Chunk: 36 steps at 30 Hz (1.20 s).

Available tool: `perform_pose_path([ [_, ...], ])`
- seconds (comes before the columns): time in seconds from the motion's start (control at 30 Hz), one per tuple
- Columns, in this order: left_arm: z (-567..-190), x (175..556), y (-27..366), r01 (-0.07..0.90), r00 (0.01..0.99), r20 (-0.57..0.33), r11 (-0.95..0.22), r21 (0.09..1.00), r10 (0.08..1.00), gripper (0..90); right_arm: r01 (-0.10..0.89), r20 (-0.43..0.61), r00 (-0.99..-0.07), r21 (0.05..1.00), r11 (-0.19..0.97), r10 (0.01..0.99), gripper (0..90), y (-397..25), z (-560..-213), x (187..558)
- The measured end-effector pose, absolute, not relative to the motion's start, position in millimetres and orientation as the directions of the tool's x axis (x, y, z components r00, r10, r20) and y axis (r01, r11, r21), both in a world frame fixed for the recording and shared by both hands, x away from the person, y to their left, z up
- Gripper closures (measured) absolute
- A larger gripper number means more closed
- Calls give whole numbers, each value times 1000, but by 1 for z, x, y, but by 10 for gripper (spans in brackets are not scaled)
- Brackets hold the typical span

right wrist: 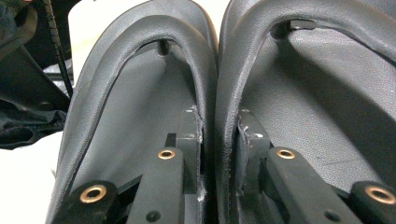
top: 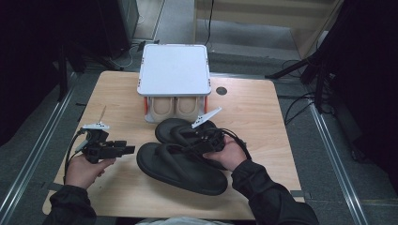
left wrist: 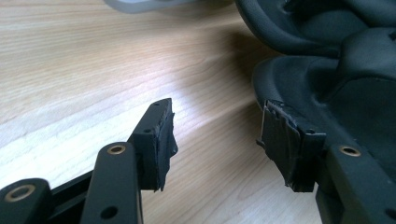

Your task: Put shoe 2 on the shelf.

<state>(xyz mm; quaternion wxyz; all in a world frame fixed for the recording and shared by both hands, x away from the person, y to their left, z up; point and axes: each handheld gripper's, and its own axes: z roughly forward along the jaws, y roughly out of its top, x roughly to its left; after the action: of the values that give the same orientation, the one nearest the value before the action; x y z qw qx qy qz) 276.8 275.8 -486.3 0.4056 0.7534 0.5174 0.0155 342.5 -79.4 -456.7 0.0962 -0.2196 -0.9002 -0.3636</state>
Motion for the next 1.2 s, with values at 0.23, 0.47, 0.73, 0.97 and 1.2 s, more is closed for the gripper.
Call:
perform_pose_path([
  [0.23,-487,268,284,772,439,-397,-112,625,806,442,450,348,-892,614,648,290,753,-70,-435,350],
  [0.47,-487,260,290,773,409,-397,-81,629,822,437,445,351,-893,610,656,280,753,-63,-413,358],
  [0.73,-488,257,292,777,400,-399,-74,625,825,437,425,360,-901,617,663,243,752,-53,-383,363],
  [0.97,-488,257,292,776,399,-398,-72,627,826,436,400,357,-910,627,668,210,752,-42,-350,371],
  [1.2,-488,258,292,777,396,-399,-70,626,827,436,393,346,-916,673,627,202,752,-34,-318,385],
])
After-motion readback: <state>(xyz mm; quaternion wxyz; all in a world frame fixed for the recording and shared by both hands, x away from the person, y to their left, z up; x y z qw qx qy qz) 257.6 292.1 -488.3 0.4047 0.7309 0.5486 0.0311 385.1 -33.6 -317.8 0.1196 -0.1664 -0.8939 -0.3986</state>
